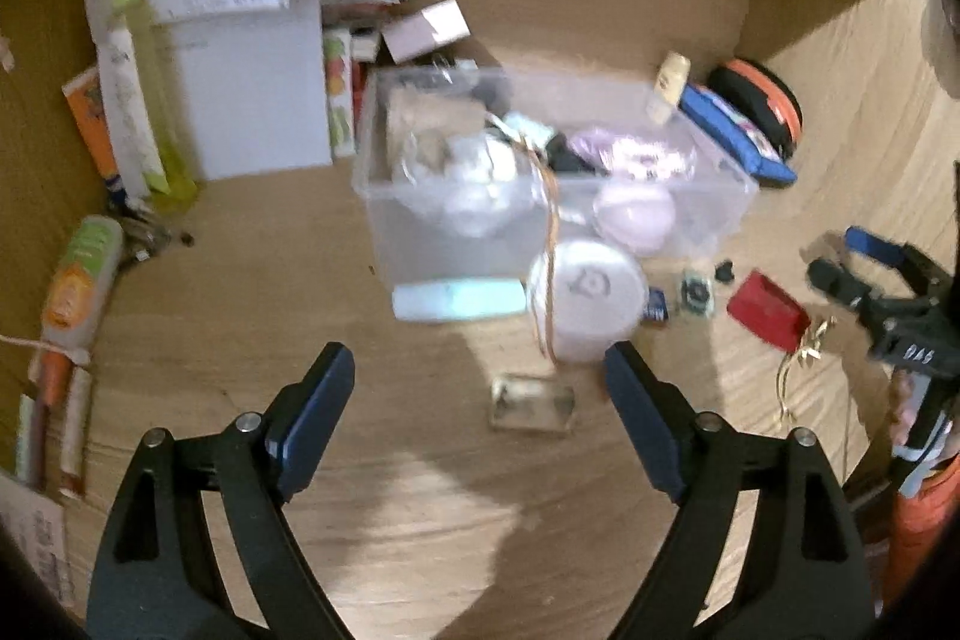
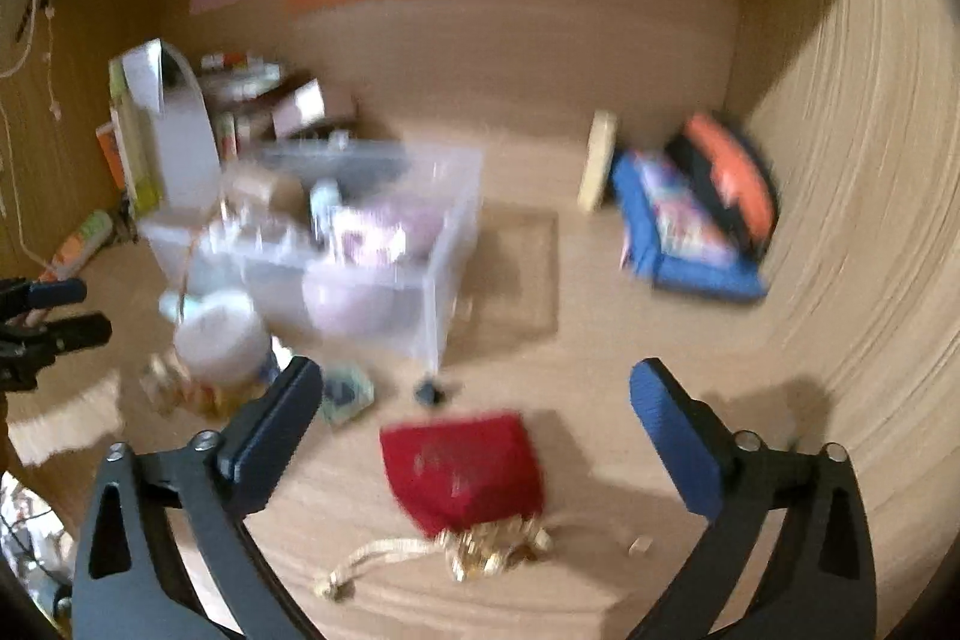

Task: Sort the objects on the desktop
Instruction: 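Grasp the brass tin with left gripper while right gripper grasps red gold-tied pouch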

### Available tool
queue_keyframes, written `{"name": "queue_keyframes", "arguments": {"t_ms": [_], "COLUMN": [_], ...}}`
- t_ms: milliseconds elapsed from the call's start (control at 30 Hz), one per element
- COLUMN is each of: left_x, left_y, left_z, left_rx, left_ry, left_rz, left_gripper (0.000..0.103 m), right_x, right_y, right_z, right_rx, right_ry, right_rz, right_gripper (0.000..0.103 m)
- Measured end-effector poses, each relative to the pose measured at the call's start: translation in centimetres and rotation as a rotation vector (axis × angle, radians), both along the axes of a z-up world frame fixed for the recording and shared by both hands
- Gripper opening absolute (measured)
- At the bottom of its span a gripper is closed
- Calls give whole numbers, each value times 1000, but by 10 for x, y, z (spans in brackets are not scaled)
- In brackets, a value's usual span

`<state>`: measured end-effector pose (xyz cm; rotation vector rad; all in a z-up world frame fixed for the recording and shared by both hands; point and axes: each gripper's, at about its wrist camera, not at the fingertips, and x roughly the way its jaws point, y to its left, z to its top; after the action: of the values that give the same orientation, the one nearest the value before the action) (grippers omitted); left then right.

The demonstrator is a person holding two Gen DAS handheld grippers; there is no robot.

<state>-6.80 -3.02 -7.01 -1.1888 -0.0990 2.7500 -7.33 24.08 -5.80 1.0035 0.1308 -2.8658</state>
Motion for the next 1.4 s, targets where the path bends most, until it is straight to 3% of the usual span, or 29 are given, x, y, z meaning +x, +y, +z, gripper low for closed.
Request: {"name": "queue_keyframes", "arguments": {"t_ms": [100, 200, 600, 700, 833, 967, 1133, 1400], "left_x": [-1, -2, -3, -2, -4, -3, -1, 2], "left_y": [8, 15, 35, 36, 37, 39, 46, 52], "left_z": [-13, -25, -40, -39, -40, -39, -39, -39], "left_rx": [-11, -18, -71, -95, -106, -118, -131, -165], "left_ry": [-34, -68, -68, -46, -40, -30, -1, 23], "left_rz": [-17, -32, -16, 12, 13, 16, 0, 0], "left_gripper": [85, 85, 85, 71, 70, 62, 43, 39], "right_x": [-1, 3, 11, 9, 2, -6, -6, -3], "right_y": [3, 6, 13, 12, 8, 1, -1, 0], "right_z": [-27, -39, -50, -51, -52, -58, -60, -57], "right_rx": [5, -2, 30, 23, -37, -3, -1, -8], "right_ry": [-79, -102, -115, -127, -178, -213, -209, -191], "right_rz": [-13, -24, -36, -22, 18, 31, 43, 68], "right_gripper": [102, 102, 101, 99, 98, 80, 68, 46]}}
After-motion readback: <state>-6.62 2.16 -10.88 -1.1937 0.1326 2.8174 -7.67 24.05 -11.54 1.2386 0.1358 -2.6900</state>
